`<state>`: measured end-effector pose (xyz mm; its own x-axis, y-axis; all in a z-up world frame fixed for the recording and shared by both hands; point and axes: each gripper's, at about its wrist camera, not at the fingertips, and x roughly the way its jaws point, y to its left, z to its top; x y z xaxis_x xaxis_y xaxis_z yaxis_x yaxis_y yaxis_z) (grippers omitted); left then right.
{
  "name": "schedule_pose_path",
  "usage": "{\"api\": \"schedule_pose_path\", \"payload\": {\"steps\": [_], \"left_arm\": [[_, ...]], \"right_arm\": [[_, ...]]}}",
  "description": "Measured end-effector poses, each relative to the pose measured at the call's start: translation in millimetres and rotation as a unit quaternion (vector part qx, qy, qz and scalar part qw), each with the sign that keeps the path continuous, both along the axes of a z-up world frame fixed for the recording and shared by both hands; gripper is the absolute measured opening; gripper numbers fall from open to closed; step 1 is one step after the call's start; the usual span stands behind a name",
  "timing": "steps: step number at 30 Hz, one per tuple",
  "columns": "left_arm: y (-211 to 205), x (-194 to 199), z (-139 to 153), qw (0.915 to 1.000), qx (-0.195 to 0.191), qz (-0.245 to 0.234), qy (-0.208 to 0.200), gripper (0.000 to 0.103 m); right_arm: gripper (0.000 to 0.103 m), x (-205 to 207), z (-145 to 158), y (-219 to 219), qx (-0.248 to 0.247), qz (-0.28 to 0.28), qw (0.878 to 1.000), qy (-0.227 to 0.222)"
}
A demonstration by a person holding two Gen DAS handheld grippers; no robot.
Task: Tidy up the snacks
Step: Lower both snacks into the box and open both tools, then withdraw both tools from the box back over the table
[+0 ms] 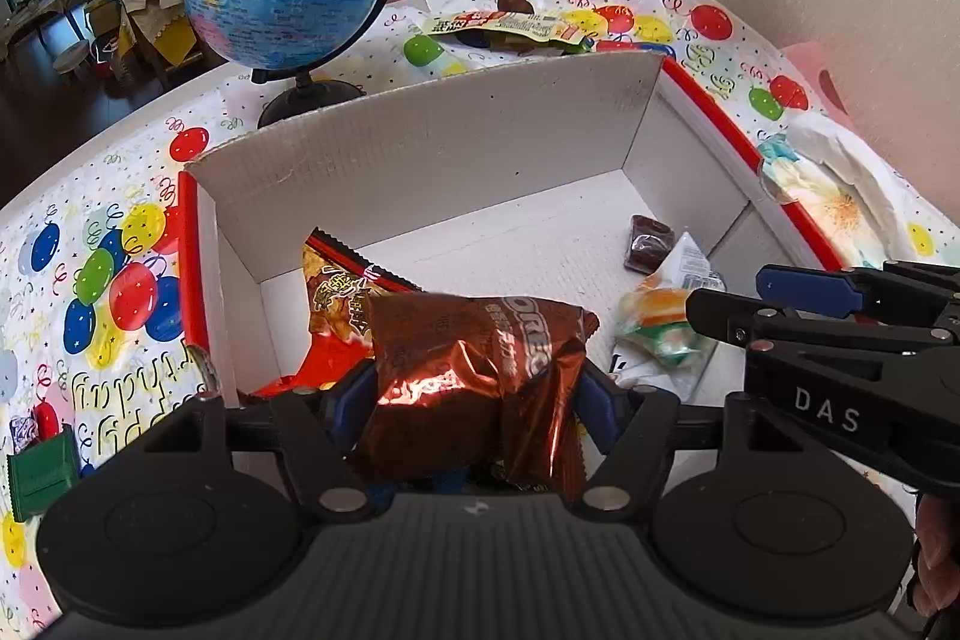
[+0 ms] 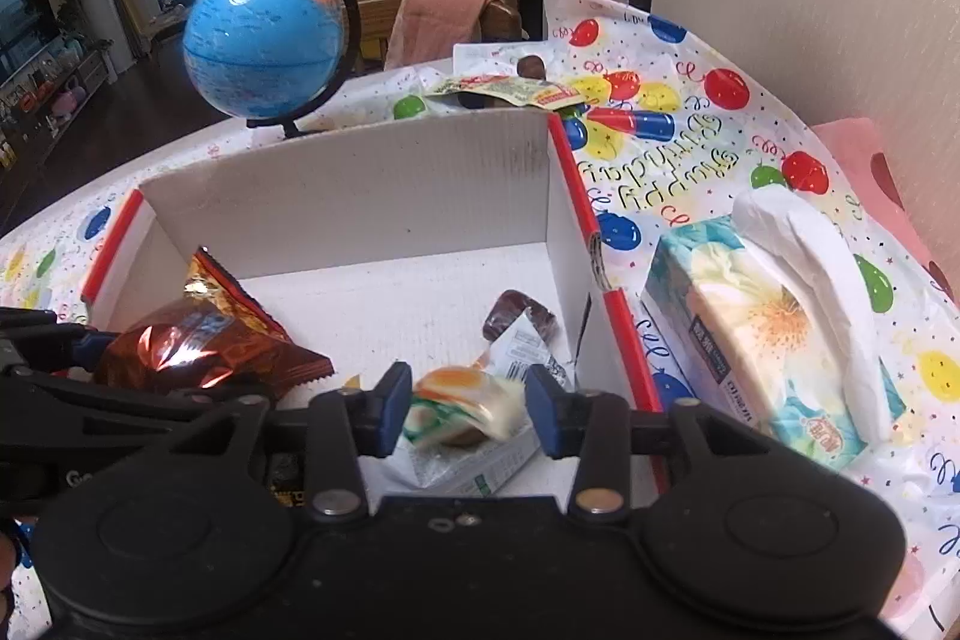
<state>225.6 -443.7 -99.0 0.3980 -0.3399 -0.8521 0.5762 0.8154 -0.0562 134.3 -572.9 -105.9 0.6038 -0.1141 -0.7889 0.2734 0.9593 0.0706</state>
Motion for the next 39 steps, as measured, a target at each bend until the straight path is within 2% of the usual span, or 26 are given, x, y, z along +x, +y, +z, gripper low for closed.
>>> {"api": "schedule_pose_path", "payload": {"steps": [5, 7, 11, 15, 19, 22, 28, 33, 37, 39], "left_arm": [[8, -8, 10, 0.9999, -0.010, 0.002, -0.008, 0.071], [12, -11, 15, 0.9998, -0.014, 0.006, -0.014, 0.072], [21, -17, 28, 0.9993, -0.022, 0.016, -0.028, 0.072], [34, -24, 43, 0.9983, -0.031, 0.027, -0.041, 0.072], [52, -33, 59, 0.9968, -0.043, 0.041, -0.054, 0.078], [68, -41, 69, 0.9956, -0.048, 0.053, -0.061, 0.079], [105, -54, 86, 0.9913, -0.058, 0.089, -0.078, 0.085], [142, -62, 94, 0.9872, -0.066, 0.121, -0.081, 0.086], [173, -68, 99, 0.9808, -0.072, 0.154, -0.095, 0.103], [190, -69, 101, 0.9770, -0.077, 0.172, -0.099, 0.103]], "right_arm": [[0.055, -9, 12, 3, -0.003, -0.001, 1.000, -0.012], [0.067, -14, 17, 3, -0.002, -0.003, 1.000, -0.019], [0.072, -23, 29, 8, -0.002, 0.003, 0.999, -0.033], [0.084, -34, 44, 15, 0.000, 0.009, 0.999, -0.051], [0.095, -43, 60, 25, 0.006, 0.015, 0.997, -0.070], [0.102, -48, 72, 34, 0.008, 0.026, 0.996, -0.083], [0.103, -53, 88, 64, -0.001, 0.059, 0.993, -0.098], [0.103, -54, 94, 91, 0.000, 0.091, 0.990, -0.105], [0.103, -50, 94, 116, 0.002, 0.117, 0.988, -0.103], [0.103, -46, 94, 129, 0.005, 0.130, 0.986, -0.102]]}}
